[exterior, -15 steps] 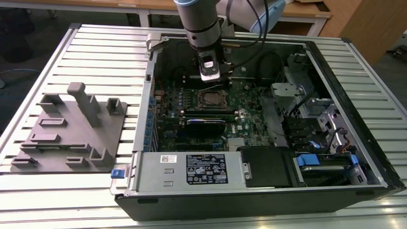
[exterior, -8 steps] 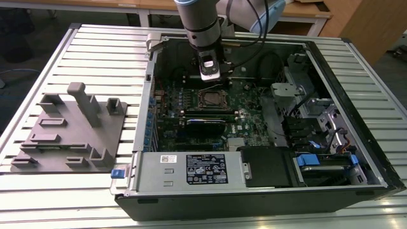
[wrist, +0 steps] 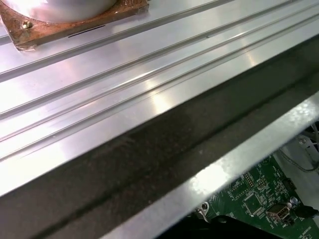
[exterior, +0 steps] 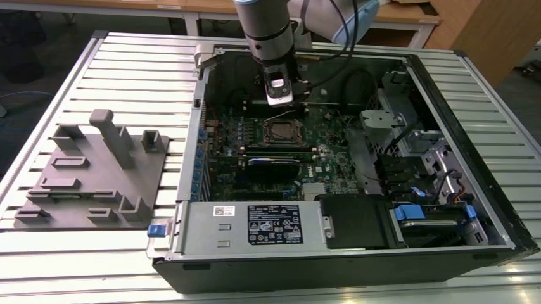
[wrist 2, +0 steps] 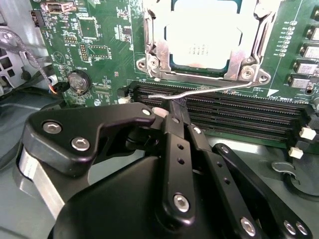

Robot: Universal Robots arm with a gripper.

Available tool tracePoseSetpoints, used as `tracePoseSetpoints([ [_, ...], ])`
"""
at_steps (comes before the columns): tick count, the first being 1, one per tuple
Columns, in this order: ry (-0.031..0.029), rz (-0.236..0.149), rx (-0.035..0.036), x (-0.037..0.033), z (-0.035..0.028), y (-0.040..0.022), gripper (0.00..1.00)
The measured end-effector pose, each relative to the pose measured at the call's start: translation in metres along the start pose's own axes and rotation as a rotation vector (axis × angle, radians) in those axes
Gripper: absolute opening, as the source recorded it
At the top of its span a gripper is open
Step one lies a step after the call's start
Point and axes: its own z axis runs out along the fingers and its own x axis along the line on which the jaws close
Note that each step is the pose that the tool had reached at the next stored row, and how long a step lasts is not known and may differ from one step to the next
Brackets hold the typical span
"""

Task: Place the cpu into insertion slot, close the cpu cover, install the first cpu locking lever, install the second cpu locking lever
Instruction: 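Install the first cpu locking lever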

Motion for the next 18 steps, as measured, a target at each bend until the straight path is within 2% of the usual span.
tracePoseSetpoints([
  [7, 0.0005, 0.000, -0.0014, -0.0010, -0.0050, 0.0014, 0.11],
  [8, 0.0033, 0.002, -0.0064, -0.0011, -0.0051, 0.0013, 0.11],
  [10, 0.0136, 0.009, -0.0248, -0.0011, -0.0051, 0.0013, 0.11],
  [15, 0.0159, 0.010, -0.0290, -0.0013, -0.0065, 0.0017, 0.11],
  [18, 0.0179, 0.012, -0.0329, -0.0022, -0.0109, 0.0029, 0.11],
])
